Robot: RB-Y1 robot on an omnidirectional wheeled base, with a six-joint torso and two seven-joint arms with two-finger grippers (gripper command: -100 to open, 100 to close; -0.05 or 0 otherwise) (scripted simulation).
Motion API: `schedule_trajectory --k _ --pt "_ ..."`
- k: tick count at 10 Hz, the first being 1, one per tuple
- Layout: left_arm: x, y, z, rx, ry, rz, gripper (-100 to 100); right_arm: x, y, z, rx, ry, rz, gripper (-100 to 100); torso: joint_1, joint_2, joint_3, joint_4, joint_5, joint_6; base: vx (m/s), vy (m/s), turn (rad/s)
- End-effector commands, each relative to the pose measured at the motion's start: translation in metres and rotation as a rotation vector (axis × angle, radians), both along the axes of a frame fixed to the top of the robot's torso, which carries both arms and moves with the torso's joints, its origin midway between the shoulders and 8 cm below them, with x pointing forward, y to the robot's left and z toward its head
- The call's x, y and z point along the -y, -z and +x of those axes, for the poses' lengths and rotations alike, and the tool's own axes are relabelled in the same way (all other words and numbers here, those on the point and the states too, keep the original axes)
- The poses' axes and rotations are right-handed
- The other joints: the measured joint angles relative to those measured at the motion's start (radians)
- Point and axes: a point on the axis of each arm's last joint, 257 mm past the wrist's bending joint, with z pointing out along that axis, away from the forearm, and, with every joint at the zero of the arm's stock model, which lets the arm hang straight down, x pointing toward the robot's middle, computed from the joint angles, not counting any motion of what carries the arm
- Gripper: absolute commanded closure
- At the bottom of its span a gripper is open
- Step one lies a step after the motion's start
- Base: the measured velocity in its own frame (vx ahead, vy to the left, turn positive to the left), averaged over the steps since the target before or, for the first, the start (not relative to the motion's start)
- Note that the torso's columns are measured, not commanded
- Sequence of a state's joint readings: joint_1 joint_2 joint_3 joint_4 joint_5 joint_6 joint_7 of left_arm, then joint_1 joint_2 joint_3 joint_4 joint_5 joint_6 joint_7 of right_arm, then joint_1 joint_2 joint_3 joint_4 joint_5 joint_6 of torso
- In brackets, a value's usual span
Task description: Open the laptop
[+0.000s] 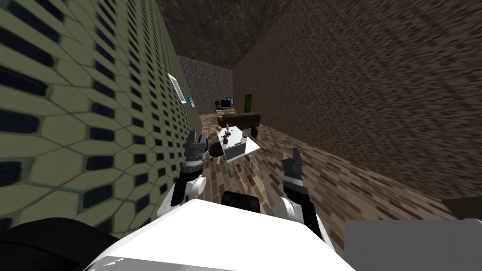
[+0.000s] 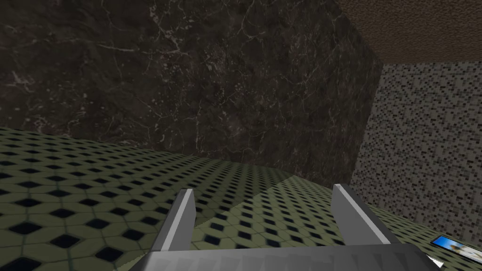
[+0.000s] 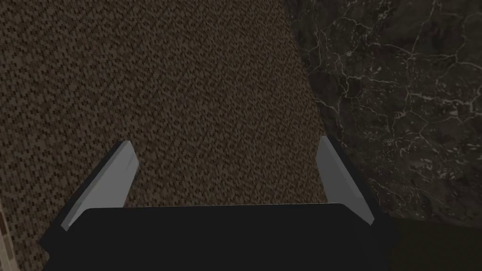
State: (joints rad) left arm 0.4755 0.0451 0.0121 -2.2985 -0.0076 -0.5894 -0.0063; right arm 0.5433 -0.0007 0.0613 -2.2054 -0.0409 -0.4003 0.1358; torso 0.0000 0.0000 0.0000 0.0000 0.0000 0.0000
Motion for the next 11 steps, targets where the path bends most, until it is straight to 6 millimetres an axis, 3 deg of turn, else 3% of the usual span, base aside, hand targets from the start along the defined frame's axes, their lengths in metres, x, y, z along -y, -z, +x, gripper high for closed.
schedule_trajectory --k 1,9,10,11 --pt "0.0 0.0 0.0 0.0 0.0 0.0 0 0.0 0.0 0.0 0.0 0.0 0.0 0 0.0 0.04 -0.082 0.041 0.0 0.0 0.0 0.0 0.0" --pt "0.0 0.0 0.0 0.0 0.0 0.0 0 0.0 0.0 0.0 0.0 0.0 0.0 0 0.0 0.618 -1.234 0.617 0.0 0.0 0.0 0.0 0.0" --pt "0.004 0.007 0.006 -0.023 0.01 0.029 -100 0.0 0.0 0.0 0.0 0.0 0.0 0 0.0 0.691 -1.382 0.691 0.0 0.0 0.016 0.012 -0.042" --pt "0.008 0.016 0.013 -0.053 0.016 0.054 -100 0.0 0.0 0.0 0.0 0.0 0.0 0 0.001 0.725 -1.451 0.724 0.0 0.0 0.027 0.038 -0.074"
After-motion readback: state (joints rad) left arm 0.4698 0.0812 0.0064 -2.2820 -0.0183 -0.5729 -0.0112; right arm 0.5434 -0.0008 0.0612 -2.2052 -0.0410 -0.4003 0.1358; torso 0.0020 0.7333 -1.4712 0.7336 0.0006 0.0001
